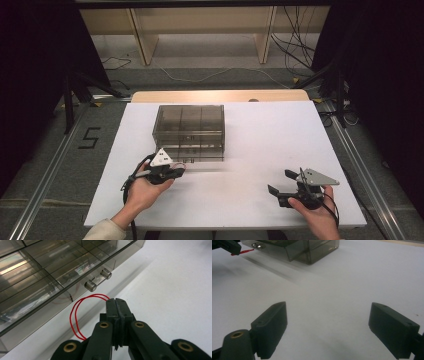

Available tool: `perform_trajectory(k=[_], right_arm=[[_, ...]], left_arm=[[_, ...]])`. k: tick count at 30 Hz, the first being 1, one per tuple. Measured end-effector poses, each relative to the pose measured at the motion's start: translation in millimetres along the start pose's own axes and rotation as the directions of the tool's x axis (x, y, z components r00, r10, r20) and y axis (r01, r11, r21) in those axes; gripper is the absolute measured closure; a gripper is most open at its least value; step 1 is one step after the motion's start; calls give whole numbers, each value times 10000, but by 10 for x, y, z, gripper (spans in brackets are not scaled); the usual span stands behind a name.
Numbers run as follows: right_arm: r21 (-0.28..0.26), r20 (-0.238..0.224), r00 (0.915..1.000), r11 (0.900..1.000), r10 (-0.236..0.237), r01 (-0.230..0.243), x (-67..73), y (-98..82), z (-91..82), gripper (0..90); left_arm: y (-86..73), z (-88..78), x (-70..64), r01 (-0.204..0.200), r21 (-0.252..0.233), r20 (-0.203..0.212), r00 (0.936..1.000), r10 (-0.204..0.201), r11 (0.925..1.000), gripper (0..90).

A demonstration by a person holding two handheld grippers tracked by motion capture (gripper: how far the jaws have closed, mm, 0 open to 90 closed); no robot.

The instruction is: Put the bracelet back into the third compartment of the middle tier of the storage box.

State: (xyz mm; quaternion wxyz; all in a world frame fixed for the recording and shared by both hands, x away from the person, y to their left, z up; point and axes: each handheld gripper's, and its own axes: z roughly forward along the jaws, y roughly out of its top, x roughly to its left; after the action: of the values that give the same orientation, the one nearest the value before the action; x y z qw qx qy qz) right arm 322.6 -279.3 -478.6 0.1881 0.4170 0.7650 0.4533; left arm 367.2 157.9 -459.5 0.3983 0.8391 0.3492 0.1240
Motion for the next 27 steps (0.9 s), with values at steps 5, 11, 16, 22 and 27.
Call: perform_trajectory(k=[5, 11, 16, 22, 27], right_arm=[[8, -8, 10000, 10000, -6, 6, -1, 1, 2, 165], [2, -9, 10000, 10000, -4, 4, -1, 1, 2, 165], [0, -5, 10000, 10000, -9, 9, -1, 2, 3, 164], [1, -8, 10000, 10000, -13, 13, 0, 2, 3, 165], [-5, -11, 10000, 10000, -1, 1, 1, 4, 4, 164]], left_arm=[[11, -4, -9, 5, -38, 72, 10000, -4, 10000, 899], [22, -7, -22, -23, -29, 133, 9999, 23, 10000, 899], [34, -14, -33, -21, -84, 140, 9999, 22, 10000, 899], [45, -21, -45, -56, -101, 169, 9998, 58, 9999, 899], [61, -29, -67, -99, -155, 212, 9997, 102, 9998, 899]])
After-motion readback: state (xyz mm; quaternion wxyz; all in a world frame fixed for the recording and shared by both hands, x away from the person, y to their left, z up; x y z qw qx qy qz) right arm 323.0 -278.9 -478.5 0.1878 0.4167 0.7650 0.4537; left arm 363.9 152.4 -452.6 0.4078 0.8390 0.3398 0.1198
